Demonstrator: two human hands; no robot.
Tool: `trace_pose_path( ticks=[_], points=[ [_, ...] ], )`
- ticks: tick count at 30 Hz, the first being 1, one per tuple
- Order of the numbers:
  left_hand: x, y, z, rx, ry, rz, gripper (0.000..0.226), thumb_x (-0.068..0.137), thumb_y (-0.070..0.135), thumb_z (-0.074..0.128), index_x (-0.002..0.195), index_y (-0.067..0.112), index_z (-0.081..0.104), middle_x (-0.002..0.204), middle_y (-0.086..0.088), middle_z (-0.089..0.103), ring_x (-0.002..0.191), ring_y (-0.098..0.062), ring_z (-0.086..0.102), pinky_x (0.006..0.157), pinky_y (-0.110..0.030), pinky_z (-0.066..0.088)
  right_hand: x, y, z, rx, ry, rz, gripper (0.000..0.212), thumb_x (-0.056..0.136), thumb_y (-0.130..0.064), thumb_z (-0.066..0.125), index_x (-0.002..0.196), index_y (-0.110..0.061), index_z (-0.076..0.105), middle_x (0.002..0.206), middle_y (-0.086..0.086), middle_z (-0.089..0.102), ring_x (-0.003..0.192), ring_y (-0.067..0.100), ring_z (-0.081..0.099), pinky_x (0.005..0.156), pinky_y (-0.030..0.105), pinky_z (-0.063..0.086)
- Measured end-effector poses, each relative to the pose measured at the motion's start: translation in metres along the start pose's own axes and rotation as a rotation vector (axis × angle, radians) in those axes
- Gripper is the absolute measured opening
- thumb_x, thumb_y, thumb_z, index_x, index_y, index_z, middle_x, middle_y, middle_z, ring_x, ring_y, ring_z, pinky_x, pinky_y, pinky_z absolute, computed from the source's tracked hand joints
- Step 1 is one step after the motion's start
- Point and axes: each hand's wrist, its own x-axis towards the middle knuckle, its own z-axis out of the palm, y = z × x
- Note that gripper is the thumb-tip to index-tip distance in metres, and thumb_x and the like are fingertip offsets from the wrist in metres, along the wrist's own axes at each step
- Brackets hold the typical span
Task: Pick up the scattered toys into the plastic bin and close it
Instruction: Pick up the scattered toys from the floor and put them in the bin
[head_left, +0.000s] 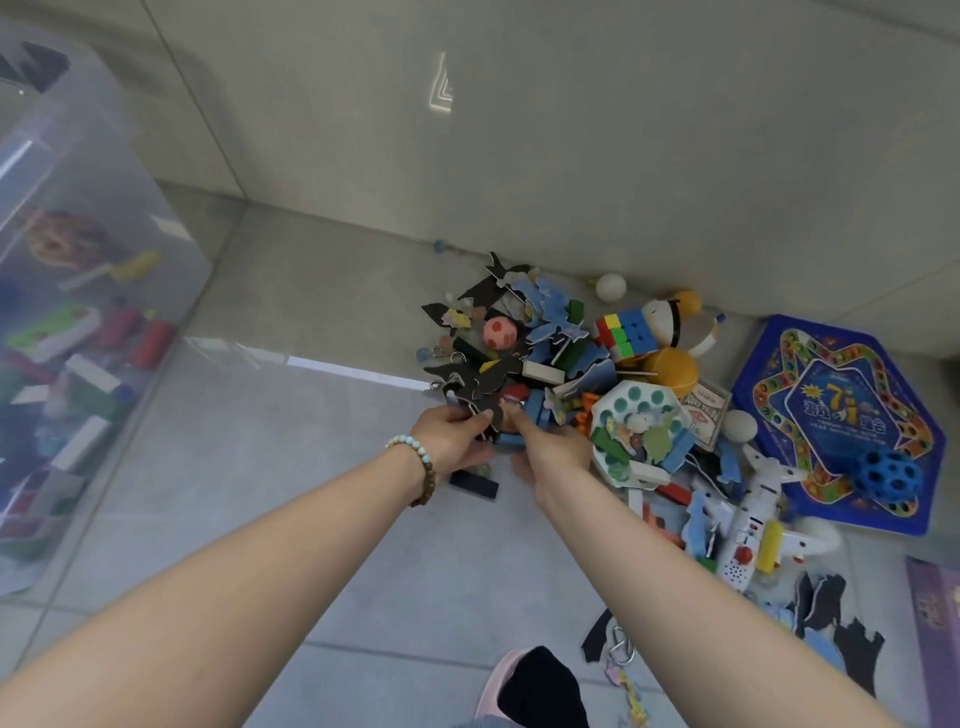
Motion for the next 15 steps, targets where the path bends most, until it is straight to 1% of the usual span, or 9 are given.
trace_pose_path(
  ticks=[3, 4, 5, 6, 8, 10, 11, 13, 15],
  points=[
    [0.001, 0.0, 0.002, -0.029, -0.004, 0.006, 0.024, 0.093, 0.012, 0.054, 0.114, 0.0, 0.059, 0.107, -0.018, 0.062, 0.096, -0.03, 0.063, 0.091, -0.036, 0.051, -0.004, -0.001, 0.005, 0.023, 0.011, -0.034, 0.049, 0.075, -0.03, 0.077, 0.114, -0.004, 0.06, 0.11, 0.011, 0.066, 0.086, 0.025, 0.063, 0.084, 0.042, 0.055],
    [0.002, 0.001, 0.0, -0.039, -0.005, 0.001, 0.024, 0.093, 0.011, 0.054, 0.113, -0.001, 0.058, 0.106, -0.018, 0.062, 0.094, -0.03, 0.063, 0.09, -0.035, 0.051, -0.004, 0.0, 0.006, 0.016, 0.007, -0.041, 0.048, 0.075, -0.029, 0.076, 0.113, -0.004, 0.061, 0.109, 0.011, 0.066, 0.09, 0.026, 0.064, 0.084, 0.041, 0.055],
    [0.003, 0.002, -0.001, -0.047, -0.014, -0.006, 0.022, 0.093, 0.01, 0.054, 0.111, -0.001, 0.059, 0.106, -0.018, 0.062, 0.093, -0.029, 0.063, 0.088, -0.034, 0.052, -0.003, 0.0, 0.006, 0.01, -0.002, -0.046, 0.048, 0.075, -0.03, 0.076, 0.113, -0.004, 0.061, 0.108, 0.01, 0.066, 0.09, 0.026, 0.064, 0.079, 0.039, 0.056],
    [0.004, 0.002, -0.003, -0.05, -0.024, -0.019, 0.018, 0.092, 0.009, 0.054, 0.107, 0.001, 0.059, 0.107, -0.019, 0.062, 0.092, -0.028, 0.063, 0.085, -0.033, 0.053, -0.001, 0.001, 0.005, 0.008, -0.018, -0.056, 0.048, 0.076, -0.03, 0.076, 0.113, -0.004, 0.061, 0.106, 0.008, 0.066, 0.089, 0.024, 0.063, 0.069, 0.033, 0.056],
    [0.004, 0.005, -0.005, -0.055, -0.057, -0.054, 0.008, 0.092, 0.011, 0.055, 0.097, 0.006, 0.059, 0.108, -0.019, 0.062, 0.087, -0.025, 0.065, 0.076, -0.029, 0.056, -0.002, 0.0, 0.002, 0.003, -0.044, -0.077, 0.046, 0.078, -0.03, 0.074, 0.115, -0.005, 0.061, 0.107, 0.007, 0.065, 0.086, 0.02, 0.059, 0.05, 0.019, 0.045],
    [0.003, 0.009, -0.005, -0.063, -0.097, -0.082, 0.005, 0.092, 0.012, 0.055, 0.095, 0.009, 0.057, 0.105, -0.019, 0.062, 0.082, -0.022, 0.065, 0.072, -0.026, 0.057, 0.001, 0.0, -0.001, 0.022, -0.065, -0.083, 0.045, 0.079, -0.03, 0.073, 0.115, -0.006, 0.062, 0.11, 0.009, 0.066, 0.087, 0.02, 0.06, 0.049, 0.018, 0.043],
    [0.002, 0.01, -0.005, -0.076, -0.122, -0.093, 0.004, 0.092, 0.013, 0.055, 0.095, 0.01, 0.057, 0.101, -0.017, 0.063, 0.081, -0.021, 0.065, 0.07, -0.026, 0.058, 0.002, 0.0, -0.001, 0.045, -0.087, -0.075, 0.041, 0.08, -0.029, 0.072, 0.113, -0.006, 0.063, 0.11, 0.01, 0.066, 0.089, 0.022, 0.062, 0.054, 0.021, 0.048],
    [0.001, 0.011, -0.003, -0.094, -0.163, -0.094, 0.003, 0.093, 0.014, 0.055, 0.094, 0.012, 0.057, 0.095, -0.011, 0.065, 0.08, -0.018, 0.064, 0.066, -0.022, 0.058, 0.001, 0.0, -0.001, 0.125, -0.168, -0.045, 0.033, 0.082, -0.026, 0.07, 0.108, -0.006, 0.062, 0.11, 0.013, 0.067, 0.097, 0.026, 0.065, 0.075, 0.033, 0.056],
    [0.001, 0.011, -0.002, -0.103, -0.17, -0.072, 0.006, 0.092, 0.015, 0.056, 0.097, 0.014, 0.058, 0.099, -0.007, 0.065, 0.081, -0.015, 0.064, 0.067, -0.021, 0.056, 0.001, 0.0, -0.002, 0.176, -0.241, -0.021, 0.03, 0.084, -0.022, 0.068, 0.107, -0.006, 0.061, 0.113, 0.015, 0.066, 0.103, 0.029, 0.064, 0.091, 0.041, 0.053]
  ],
)
